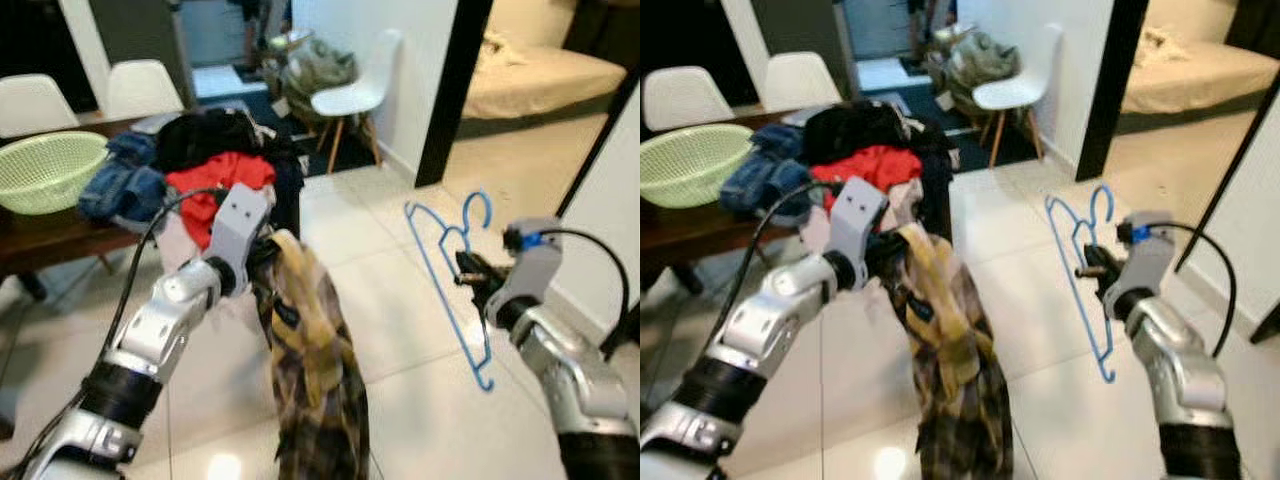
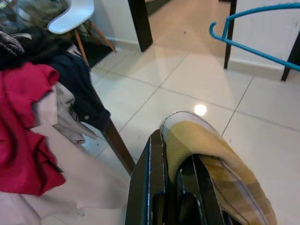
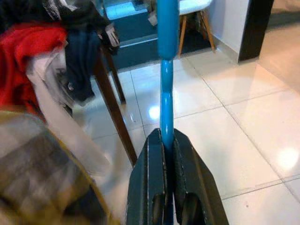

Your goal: Hang hanger

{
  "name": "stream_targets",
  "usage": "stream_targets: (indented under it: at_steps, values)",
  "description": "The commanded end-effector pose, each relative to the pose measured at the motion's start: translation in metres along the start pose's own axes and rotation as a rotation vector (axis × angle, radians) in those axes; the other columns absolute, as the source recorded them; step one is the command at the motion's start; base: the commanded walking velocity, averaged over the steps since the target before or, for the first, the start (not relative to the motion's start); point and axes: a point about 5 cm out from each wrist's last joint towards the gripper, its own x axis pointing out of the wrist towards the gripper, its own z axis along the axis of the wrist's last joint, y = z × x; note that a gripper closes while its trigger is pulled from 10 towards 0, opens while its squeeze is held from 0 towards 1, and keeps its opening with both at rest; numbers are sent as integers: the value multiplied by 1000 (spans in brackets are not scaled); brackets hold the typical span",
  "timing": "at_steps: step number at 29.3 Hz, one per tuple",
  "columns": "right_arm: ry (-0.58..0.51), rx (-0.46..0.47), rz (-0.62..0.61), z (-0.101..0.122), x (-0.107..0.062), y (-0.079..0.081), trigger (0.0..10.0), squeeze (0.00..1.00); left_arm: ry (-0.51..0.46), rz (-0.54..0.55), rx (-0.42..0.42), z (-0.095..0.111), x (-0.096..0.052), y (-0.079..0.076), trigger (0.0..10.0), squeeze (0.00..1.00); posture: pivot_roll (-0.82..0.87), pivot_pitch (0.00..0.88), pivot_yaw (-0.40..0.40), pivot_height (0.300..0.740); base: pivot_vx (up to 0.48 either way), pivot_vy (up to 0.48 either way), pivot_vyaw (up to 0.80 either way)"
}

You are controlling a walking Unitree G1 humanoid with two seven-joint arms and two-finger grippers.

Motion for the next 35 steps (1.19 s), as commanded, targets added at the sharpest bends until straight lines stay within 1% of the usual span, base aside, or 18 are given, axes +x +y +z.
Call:
stream_targets:
  at_steps: [1, 3, 4, 6, 8, 10, 11, 13, 14, 15, 16, 18, 19, 20, 21, 25, 30, 35]
  values:
    - [123, -58, 123, -14, -19, 2, 10000, 0, -27, 114, 51, 15, 0, 32, 10000, 0, -121, 0, 40, 740, 0, 0, -800]
    - [254, -100, 267, -30, -41, 6, 10000, 0, -14, 192, 65, 19, -2, 54, 10000, 0, -127, 0, 47, 740, 0, 0, -800]
    - [254, -100, 267, -30, -41, 6, 10000, 0, -14, 192, 65, 19, -2, 54, 10000, 0, -127, 0, 47, 740, 0, 0, -800]
    - [334, -161, 375, -38, -63, 7, 10000, 0, -17, 223, 73, 23, -1, 63, 10000, 0, -138, 0, 56, 740, 0, 0, -272]
    - [334, -161, 375, -38, -63, 7, 10000, 0, -17, 223, 73, 23, -1, 63, 10000, 0, -138, 0, 56, 740, 0, 0, 0]
    - [359, -174, 402, -39, -69, 7, 10000, 0, -21, 231, 76, 24, 0, 66, 10000, 0, -138, 0, 56, 740, 0, 0, 0]
    - [388, -186, 433, -42, -78, 8, 10000, 0, -28, 232, 81, 26, 0, 67, 10000, 0, -142, 0, 61, 740, 0, 0, 0]
    - [410, -182, 535, -43, -93, 18, 10000, 0, -49, 206, 91, 32, 4, 65, 10000, 0, -149, 0, 68, 740, 0, 0, 0]
    - [410, -182, 535, -43, -93, 18, 10000, 0, -49, 206, 91, 32, 4, 65, 10000, 0, -149, 0, 68, 740, 0, 0, 0]
    - [400, -163, 580, -42, -97, 26, 10000, 0, -60, 190, 95, 34, 5, 63, 10000, 0, -150, 0, 68, 740, 0, 0, 0]
    - [400, -163, 580, -42, -97, 26, 10000, 0, -60, 190, 95, 34, 5, 63, 10000, 0, -150, 0, 68, 740, 0, 0, 0]
    - [363, -114, 662, -40, -96, 47, 10000, 0, -70, 152, 101, 36, 10, 56, 10000, 0, -151, 0, 71, 740, 0, 0, 0]
    - [363, -114, 662, -40, -96, 47, 10000, 0, -70, 152, 101, 36, 10, 56, 10000, 0, -151, 0, 71, 740, 0, 0, 0]
    - [325, -85, 629, -41, -81, 62, 10000, 0, -74, 128, 102, 35, 14, 50, 10000, 0, -151, 0, 76, 740, 0, 0, 0]
    - [325, -85, 629, -41, -81, 62, 10000, 0, -74, 128, 102, 35, 14, 50, 10000, 0, -151, 0, 76, 740, 0, 0, 0]
    - [288, -31, 525, -40, -59, 70, 10000, 0, -74, 120, 92, 33, 16, 47, 10000, 0, -150, 0, 78, 740, 0, 0, 0]
    - [254, -7, 539, -34, -56, 80, 10000, 0, -74, 118, 89, 31, 17, 48, 10000, 0, -151, 0, 79, 740, 0, 0, 0]
    - [218, 42, 458, -23, -42, 82, 10000, 0, -75, 117, 88, 31, 17, 47, 10000, 0, -157, 0, 78, 740, 0, 0, 0]
